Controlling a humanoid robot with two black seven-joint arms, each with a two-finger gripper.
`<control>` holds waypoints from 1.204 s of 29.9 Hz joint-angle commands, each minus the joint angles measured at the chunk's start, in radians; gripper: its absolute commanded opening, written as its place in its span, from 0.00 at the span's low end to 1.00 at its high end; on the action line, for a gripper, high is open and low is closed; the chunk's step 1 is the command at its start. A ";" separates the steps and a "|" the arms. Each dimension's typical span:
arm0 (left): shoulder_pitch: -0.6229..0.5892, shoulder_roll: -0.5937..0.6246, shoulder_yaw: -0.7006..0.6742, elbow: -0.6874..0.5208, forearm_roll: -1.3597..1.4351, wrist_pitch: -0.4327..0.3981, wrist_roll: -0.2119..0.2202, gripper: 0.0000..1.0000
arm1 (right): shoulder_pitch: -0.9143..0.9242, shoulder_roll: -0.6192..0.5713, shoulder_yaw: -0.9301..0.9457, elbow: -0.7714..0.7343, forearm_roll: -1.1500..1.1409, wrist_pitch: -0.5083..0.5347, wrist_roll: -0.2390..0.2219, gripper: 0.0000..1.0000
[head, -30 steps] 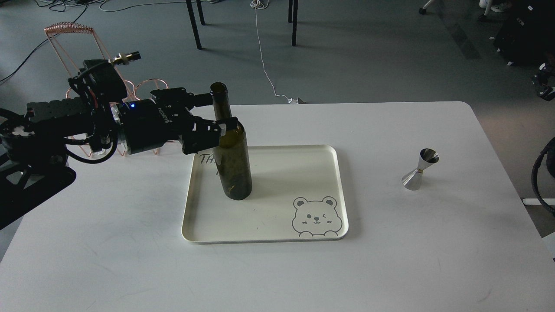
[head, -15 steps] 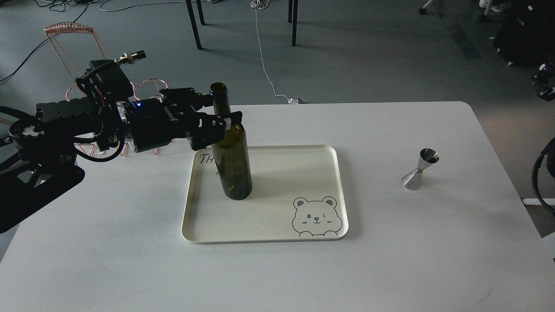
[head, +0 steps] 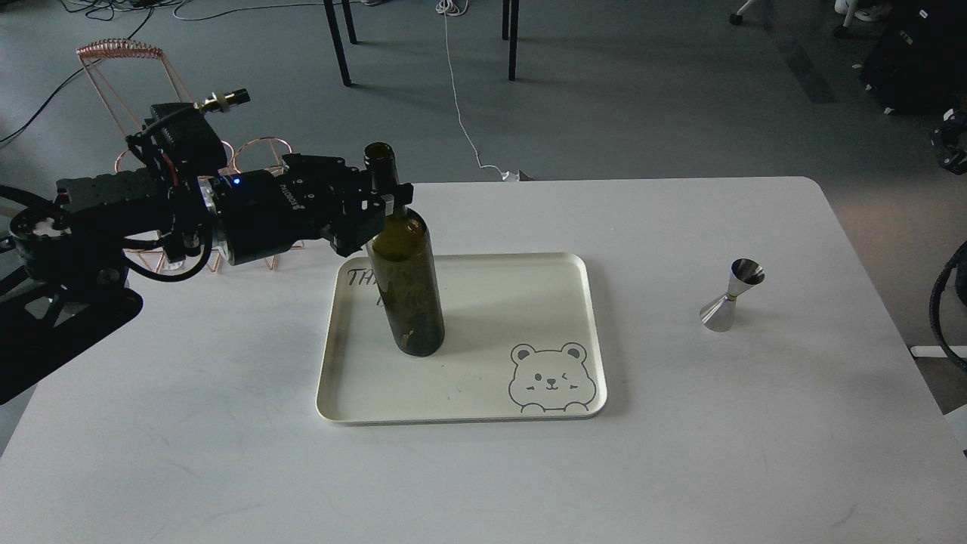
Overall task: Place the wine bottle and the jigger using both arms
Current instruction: 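Lift the wine bottle with the left gripper toward the copper rack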
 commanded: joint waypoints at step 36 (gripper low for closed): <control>-0.227 0.165 -0.034 0.424 -0.145 -0.007 -0.016 0.21 | 0.014 -0.003 -0.001 0.000 -0.001 0.000 0.000 0.99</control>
